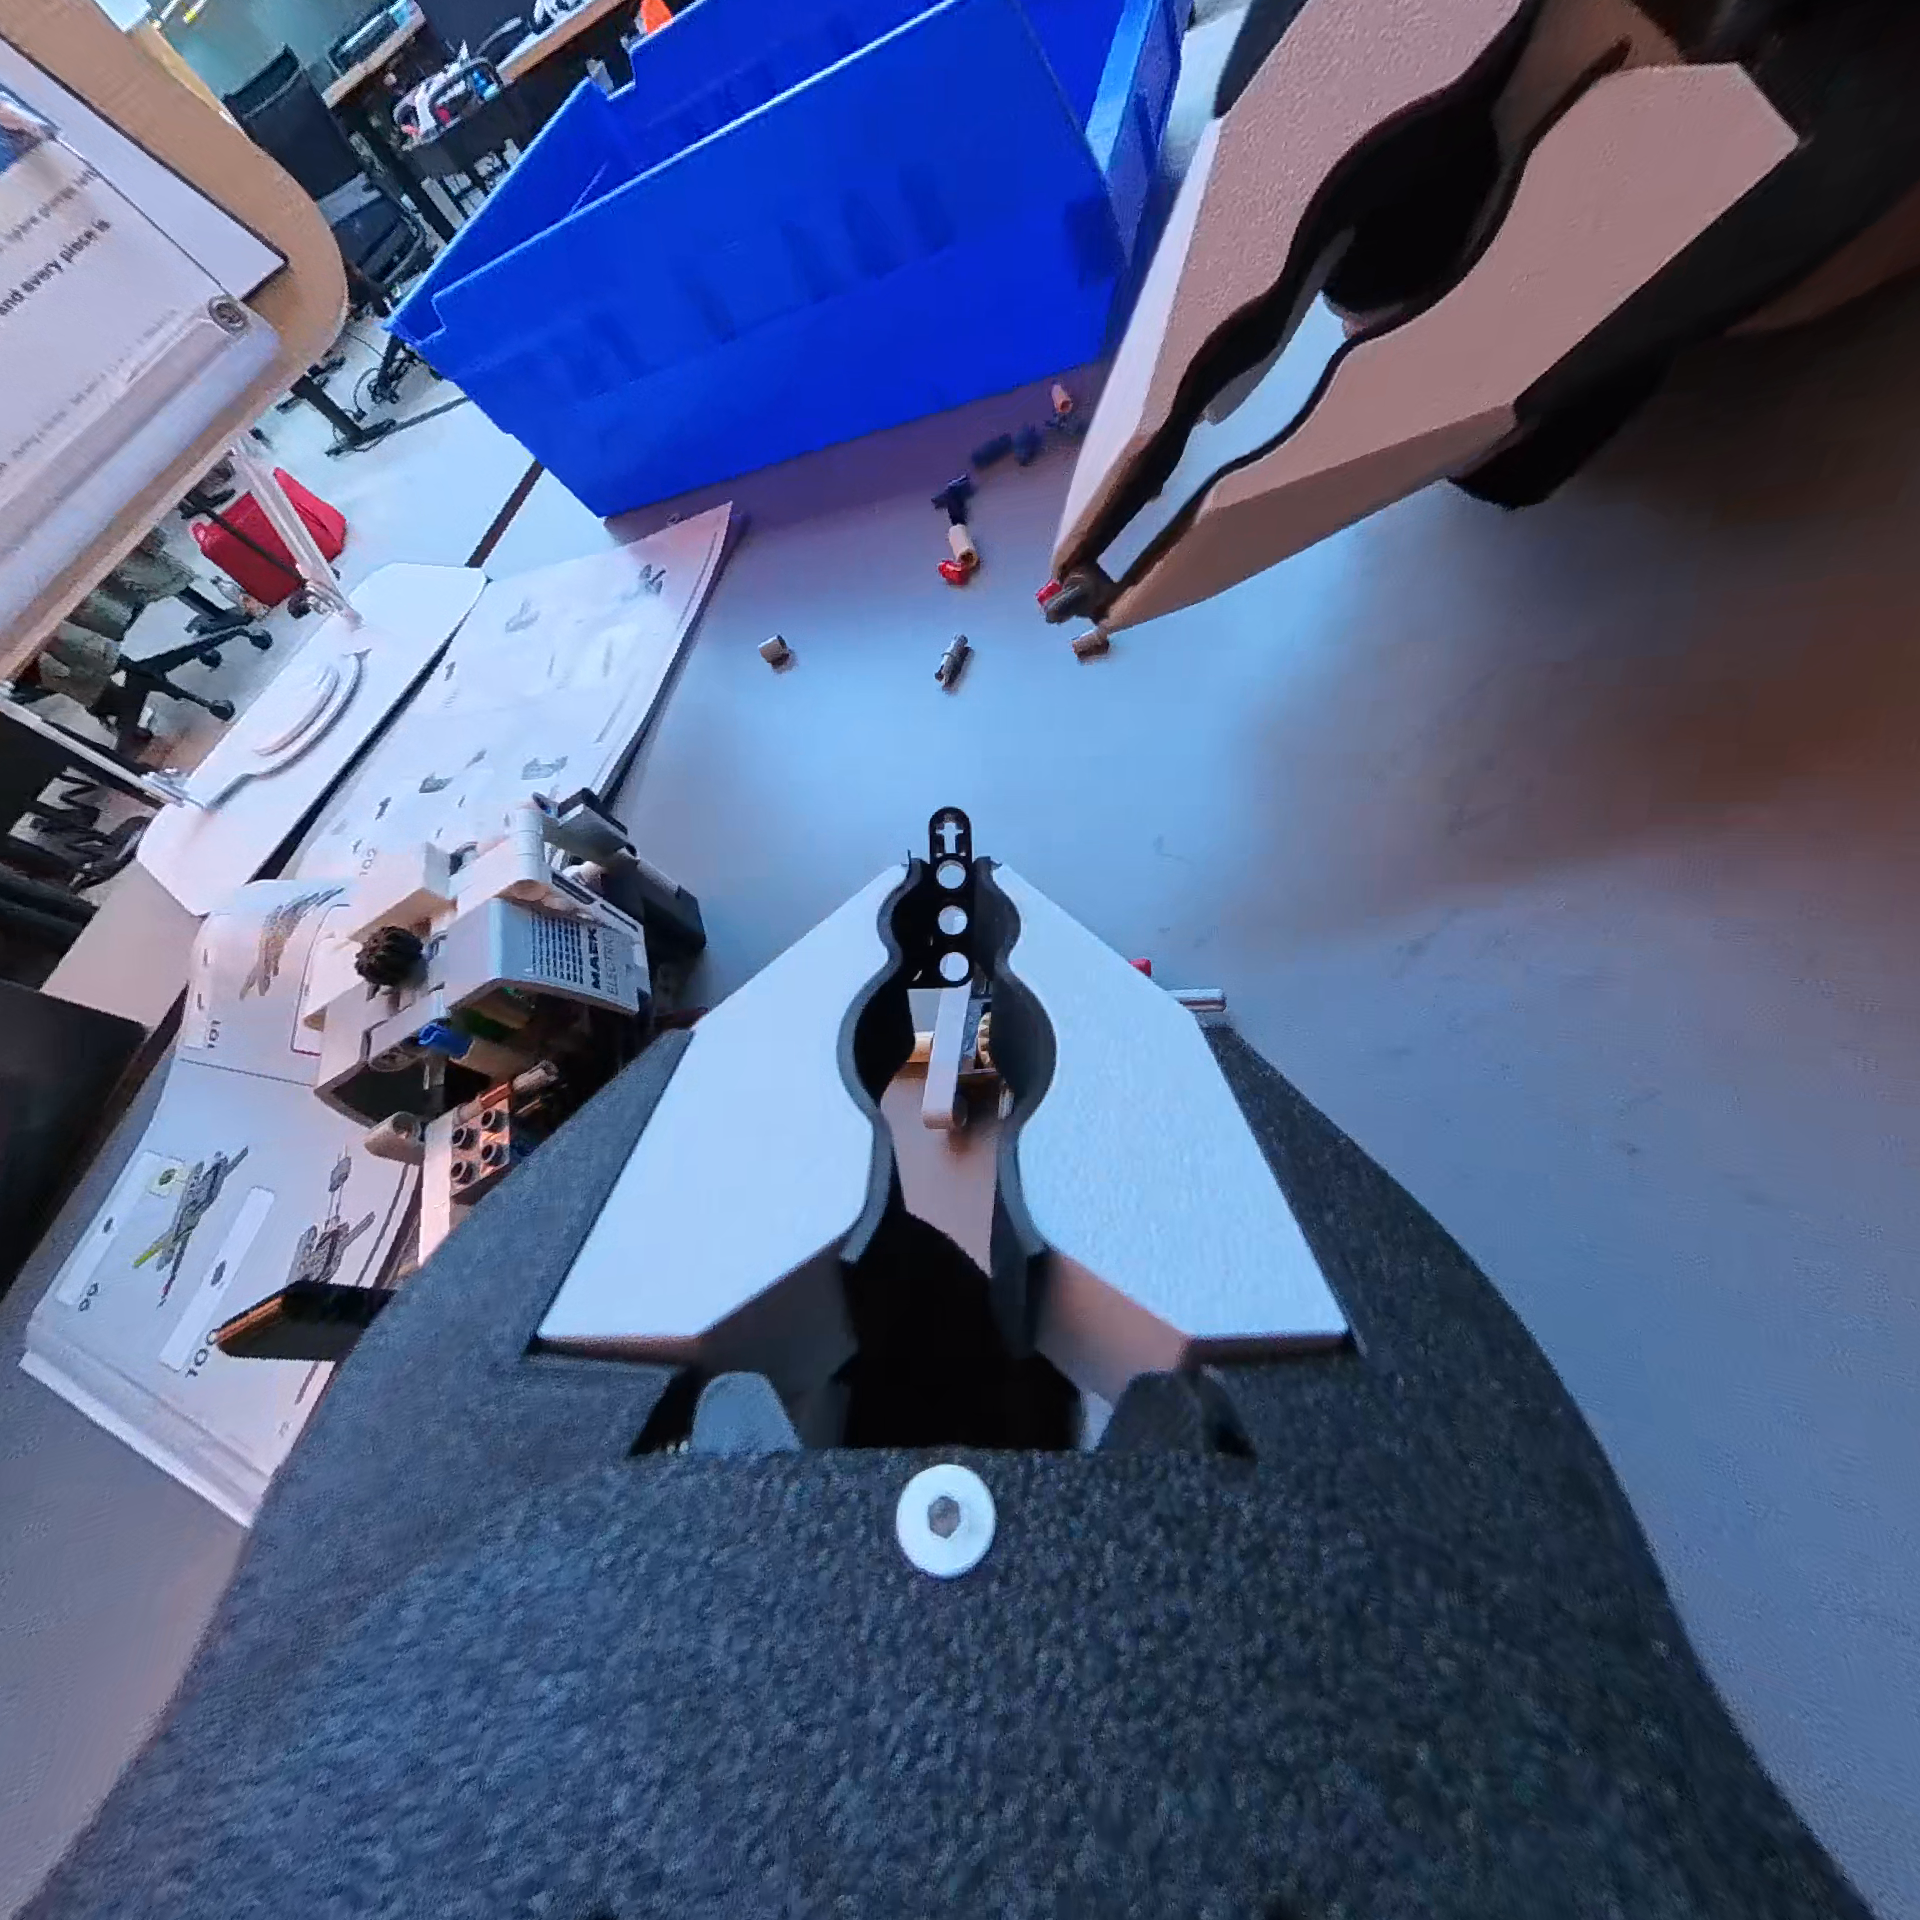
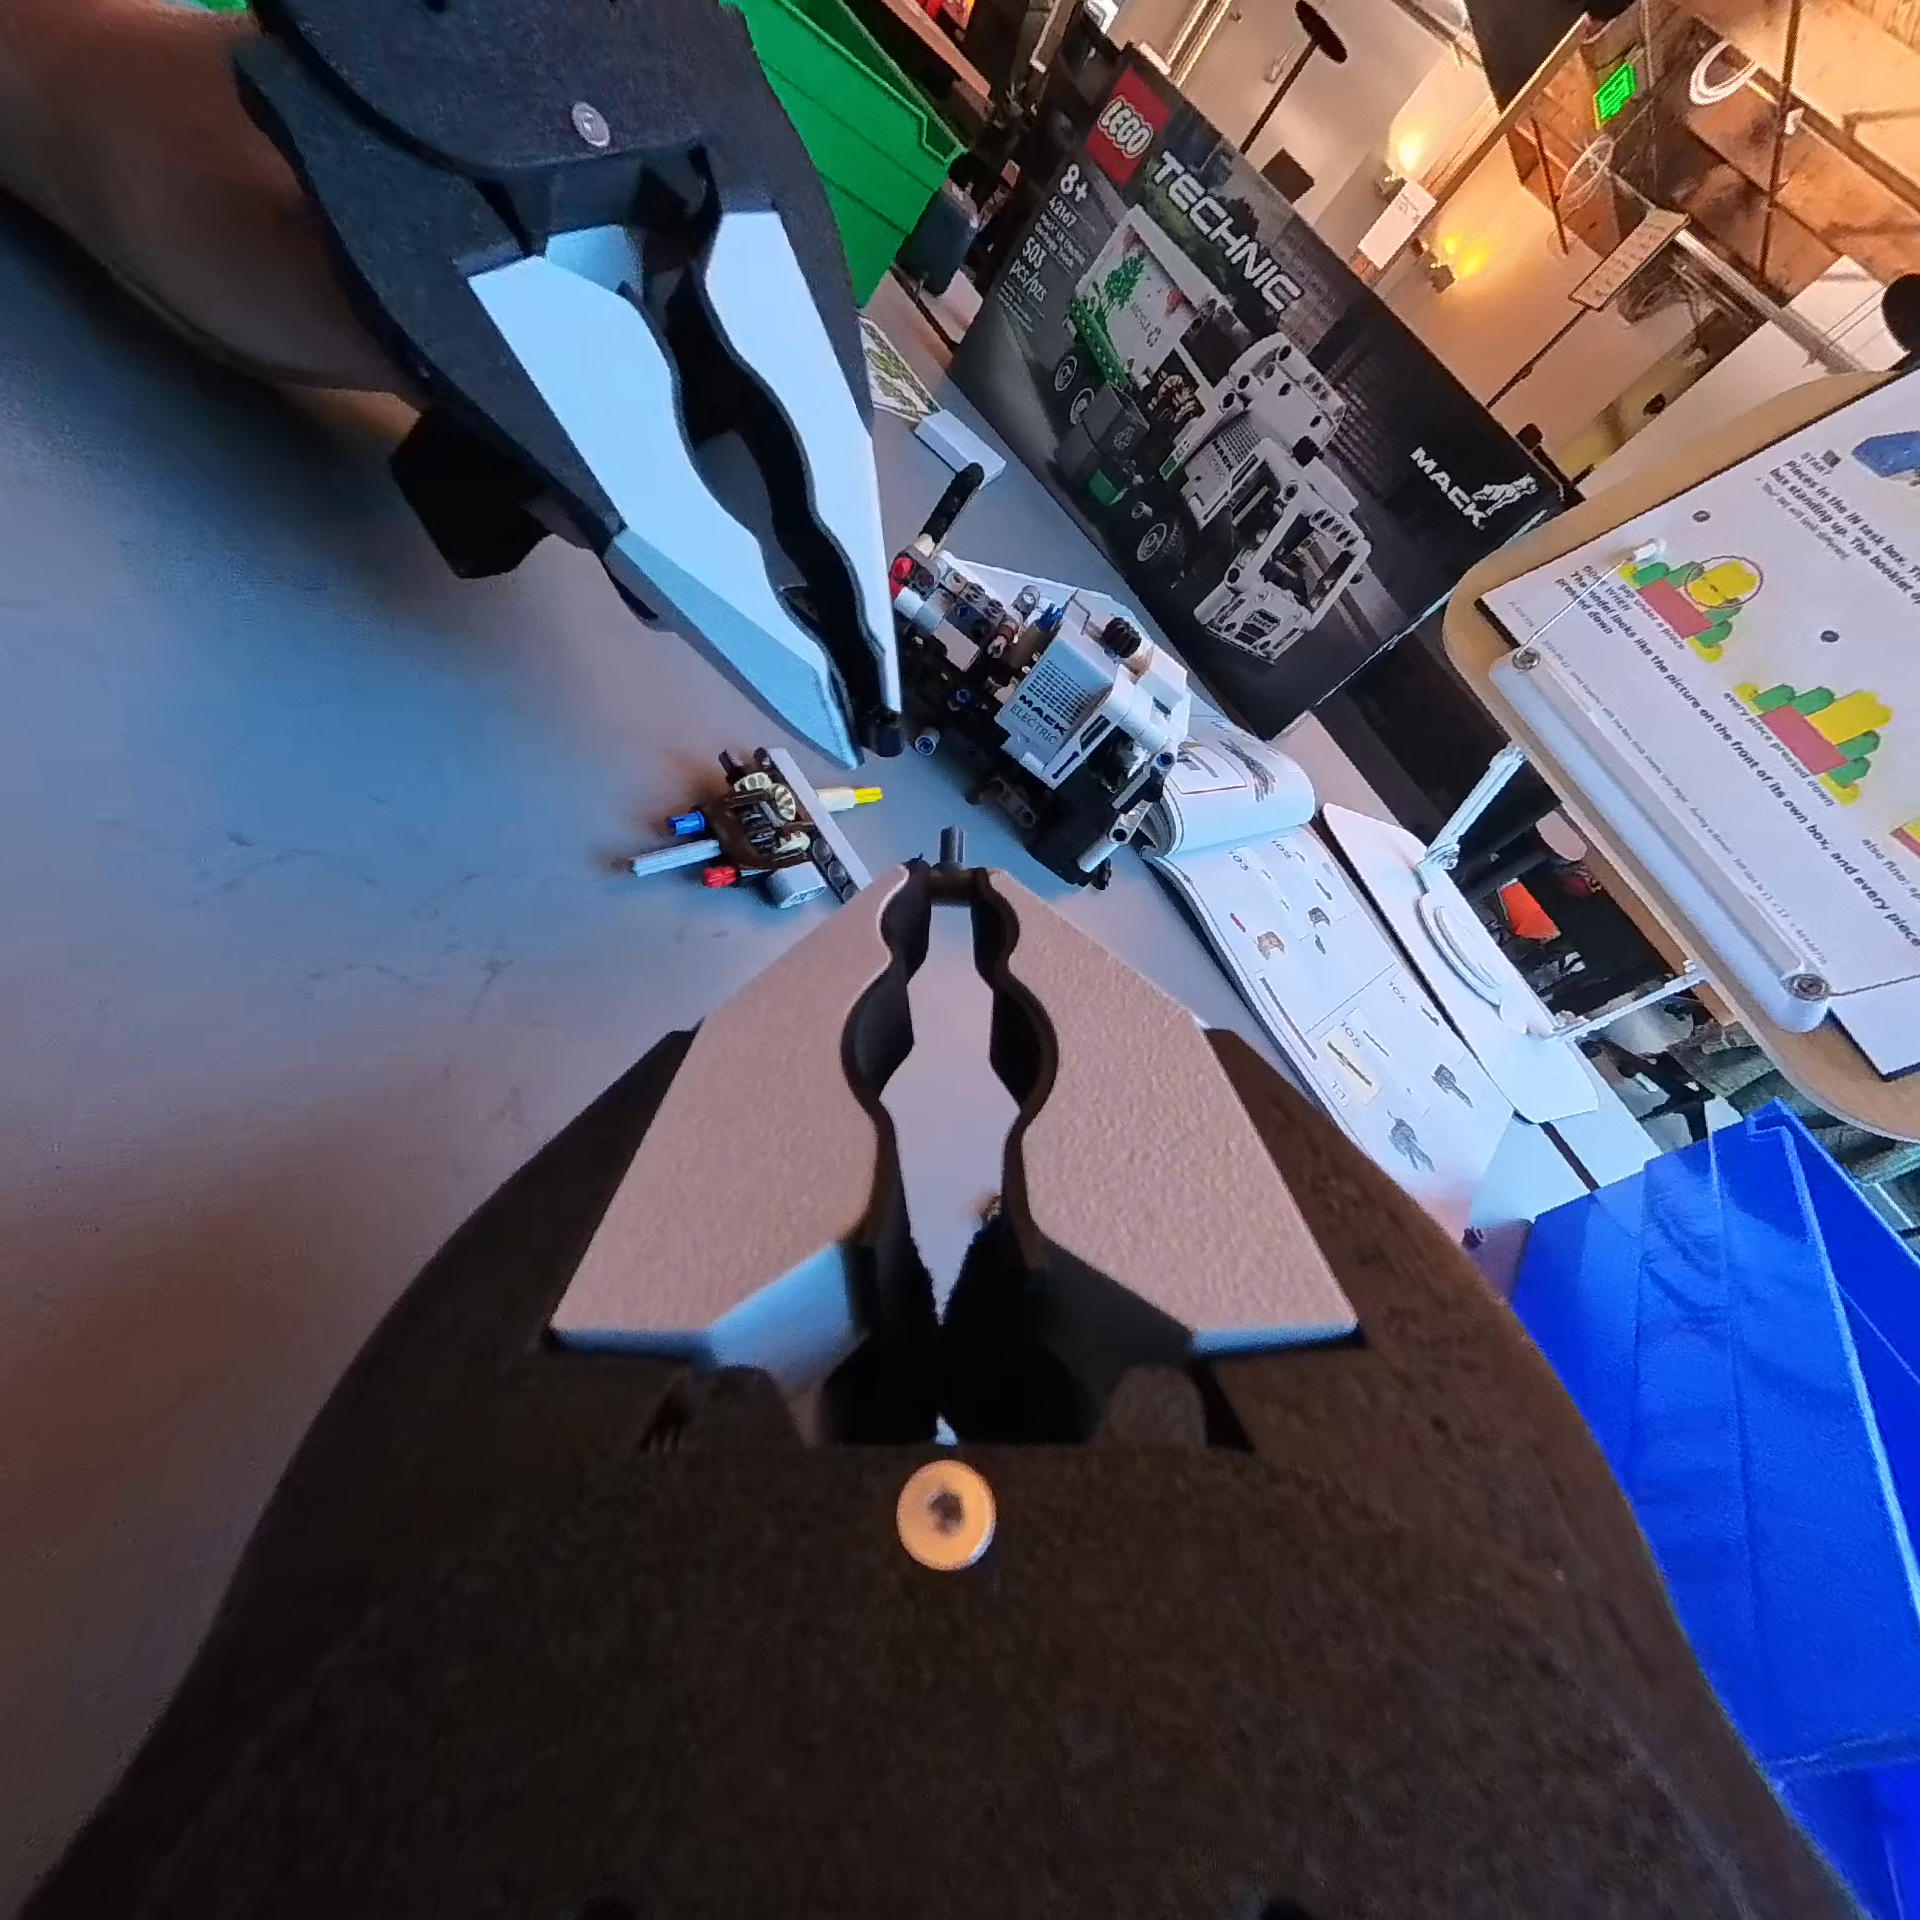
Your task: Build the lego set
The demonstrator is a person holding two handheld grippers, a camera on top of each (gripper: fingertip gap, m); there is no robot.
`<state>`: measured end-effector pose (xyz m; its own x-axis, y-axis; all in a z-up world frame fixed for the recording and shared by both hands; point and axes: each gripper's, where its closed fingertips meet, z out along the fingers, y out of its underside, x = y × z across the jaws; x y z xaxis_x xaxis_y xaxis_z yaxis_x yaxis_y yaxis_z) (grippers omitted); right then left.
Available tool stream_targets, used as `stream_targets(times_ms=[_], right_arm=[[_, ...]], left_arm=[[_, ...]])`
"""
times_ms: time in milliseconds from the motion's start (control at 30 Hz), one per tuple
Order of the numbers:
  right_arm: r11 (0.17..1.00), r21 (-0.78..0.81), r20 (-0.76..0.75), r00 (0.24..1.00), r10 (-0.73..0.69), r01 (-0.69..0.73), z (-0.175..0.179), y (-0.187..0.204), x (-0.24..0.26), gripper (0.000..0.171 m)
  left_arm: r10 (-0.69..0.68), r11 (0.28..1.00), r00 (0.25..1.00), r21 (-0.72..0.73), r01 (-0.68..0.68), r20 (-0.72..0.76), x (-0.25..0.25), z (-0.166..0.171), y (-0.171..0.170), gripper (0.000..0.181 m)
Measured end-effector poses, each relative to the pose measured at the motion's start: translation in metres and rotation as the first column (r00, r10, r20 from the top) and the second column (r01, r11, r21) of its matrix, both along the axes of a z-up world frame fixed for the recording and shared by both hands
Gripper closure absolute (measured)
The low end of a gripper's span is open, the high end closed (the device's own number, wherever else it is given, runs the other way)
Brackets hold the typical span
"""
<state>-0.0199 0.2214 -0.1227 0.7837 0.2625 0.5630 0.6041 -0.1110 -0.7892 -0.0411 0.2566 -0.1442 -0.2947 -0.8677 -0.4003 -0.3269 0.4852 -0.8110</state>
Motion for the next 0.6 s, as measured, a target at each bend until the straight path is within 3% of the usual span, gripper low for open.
stream_targets(times_ms=[433,600], right_arm=[[1.000,-0.004,0.028,1.000,-0.001,0.001,-0.002,0.001,-0.002,0.165],[0.997,-0.072,-0.005,1.000,-0.009,0.008,-0.011,0.001,-0.004,0.164]], left_arm=[[-0.009,0.994,1.000,0.111,0.007,0.020,-0.001,0.000,-0.004,0.177],[-0.005,0.993,1.000,0.122,0.003,0.017,-0.001,-0.001,-0.002,0.177]])
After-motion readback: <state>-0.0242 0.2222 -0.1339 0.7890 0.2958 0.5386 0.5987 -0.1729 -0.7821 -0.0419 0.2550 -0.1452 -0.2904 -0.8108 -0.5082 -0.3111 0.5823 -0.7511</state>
